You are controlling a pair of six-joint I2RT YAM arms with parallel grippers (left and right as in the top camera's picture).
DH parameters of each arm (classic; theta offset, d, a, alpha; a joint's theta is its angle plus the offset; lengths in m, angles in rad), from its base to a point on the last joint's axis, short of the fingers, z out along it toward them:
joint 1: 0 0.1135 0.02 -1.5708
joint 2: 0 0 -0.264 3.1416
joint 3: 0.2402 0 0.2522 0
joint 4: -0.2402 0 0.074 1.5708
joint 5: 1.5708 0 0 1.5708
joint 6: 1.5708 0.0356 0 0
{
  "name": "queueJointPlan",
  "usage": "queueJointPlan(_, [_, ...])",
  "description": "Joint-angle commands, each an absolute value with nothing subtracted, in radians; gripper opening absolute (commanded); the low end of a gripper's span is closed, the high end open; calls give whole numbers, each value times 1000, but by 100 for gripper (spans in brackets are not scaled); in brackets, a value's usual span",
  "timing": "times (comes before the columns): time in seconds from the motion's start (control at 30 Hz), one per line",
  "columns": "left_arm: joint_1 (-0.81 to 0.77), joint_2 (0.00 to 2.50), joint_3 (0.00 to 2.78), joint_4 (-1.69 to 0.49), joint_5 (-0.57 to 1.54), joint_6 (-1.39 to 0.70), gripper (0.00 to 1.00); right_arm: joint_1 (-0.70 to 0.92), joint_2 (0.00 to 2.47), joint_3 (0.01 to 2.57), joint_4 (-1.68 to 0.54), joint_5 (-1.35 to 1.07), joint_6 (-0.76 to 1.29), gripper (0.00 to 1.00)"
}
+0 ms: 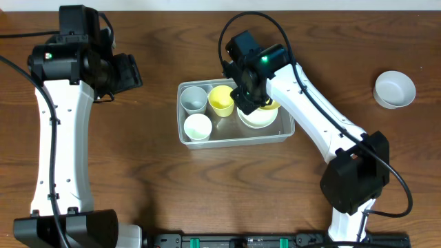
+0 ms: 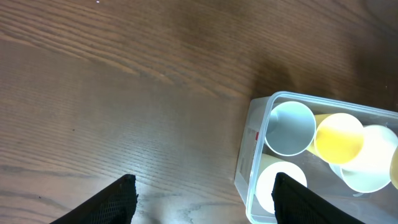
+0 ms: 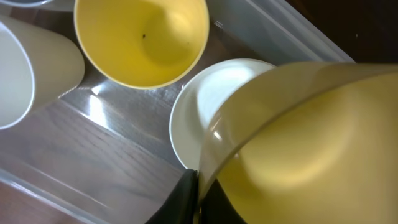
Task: Pack container
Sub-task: 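Stack the yellow bowl onto the white bowl in the container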
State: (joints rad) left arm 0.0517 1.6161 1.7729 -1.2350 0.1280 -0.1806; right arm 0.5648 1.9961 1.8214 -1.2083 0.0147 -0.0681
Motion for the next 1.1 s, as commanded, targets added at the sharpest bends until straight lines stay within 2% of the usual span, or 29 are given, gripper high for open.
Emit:
queueJointPlan(0.0, [56, 1622, 1766, -1242, 128, -181, 70, 569, 2002, 1822, -1215, 11, -76, 34])
queueJointPlan(0.07, [56, 1622, 1766, -1242, 128, -181, 70, 569, 2002, 1822, -1220, 11, -77, 52])
queueJointPlan(0.1, [56, 1622, 1766, -1242, 128, -181, 70, 569, 2002, 1822, -1221, 11, -77, 53])
queueJointPlan(0.27, [56, 1622, 1766, -1242, 128, -181, 71, 568, 2002, 1822, -1223, 11, -76, 51])
queueJointPlan(0.4, [56, 1622, 1766, -1242, 128, -181, 70, 562, 2001, 1823, -1211, 14, -67, 42])
queueJointPlan(0.6, [56, 1622, 1766, -1242, 128, -181, 70, 463, 1964, 1910, -1219, 112, 60, 47])
queueJointPlan(0.63, [56, 1622, 1766, -1242, 128, -181, 70, 426, 1951, 1937, -1224, 116, 72, 49])
queueJointPlan(0.67, [56, 1622, 1766, -1242, 128, -181, 70, 390, 1941, 1960, -1227, 119, 84, 56])
queueJointPlan(0.73, [56, 1622, 1766, -1242, 128, -181, 70, 290, 1922, 2014, -1227, 119, 97, 82])
queueJointPlan(0.9, [56, 1622, 1766, -1242, 128, -181, 70, 42, 1921, 2079, -1219, 101, 28, 90])
queueJointPlan(1.07, [56, 1622, 1766, -1242, 128, -181, 70, -159, 1983, 2079, -1219, 80, -17, 93])
